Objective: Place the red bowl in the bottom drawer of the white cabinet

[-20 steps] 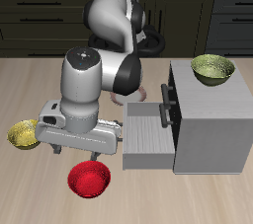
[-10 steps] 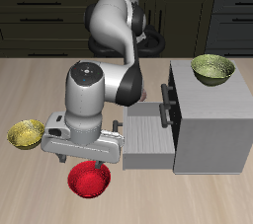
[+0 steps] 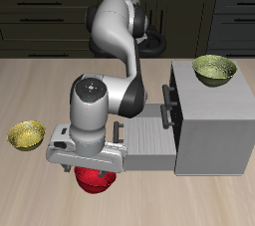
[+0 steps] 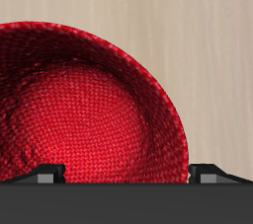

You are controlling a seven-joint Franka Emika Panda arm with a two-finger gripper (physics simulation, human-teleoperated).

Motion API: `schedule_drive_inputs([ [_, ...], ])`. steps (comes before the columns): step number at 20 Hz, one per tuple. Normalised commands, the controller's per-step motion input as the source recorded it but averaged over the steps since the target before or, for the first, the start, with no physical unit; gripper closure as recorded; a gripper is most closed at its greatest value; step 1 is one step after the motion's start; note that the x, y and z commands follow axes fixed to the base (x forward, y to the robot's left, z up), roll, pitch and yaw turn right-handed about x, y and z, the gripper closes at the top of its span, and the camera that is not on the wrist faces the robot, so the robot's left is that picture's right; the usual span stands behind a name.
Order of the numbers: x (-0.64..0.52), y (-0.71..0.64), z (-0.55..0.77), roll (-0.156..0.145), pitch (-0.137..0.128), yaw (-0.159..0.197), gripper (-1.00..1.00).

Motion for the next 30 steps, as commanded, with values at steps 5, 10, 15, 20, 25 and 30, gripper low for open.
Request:
schedule_drive_inputs([
  [5,-0.07,-0.04,-0.1,0.014,0.019,-0.01,1.0],
  [10,-0.07,-0.12,0.03,-0.014,-0.003,-0.012,1.0],
  [15,-0.14,-0.08,0.07,-0.007,-0.005,-0.001,1.0],
  [20,-0.1,-0.02,0.17,0.004,-0.02,0.011,1.0],
  [25,-0.14,0.02,0.42,0.017,-0.052,-0.024,1.0],
  [30,-0.15,0.02,0.38,0.021,-0.055,-0.018,1.0],
])
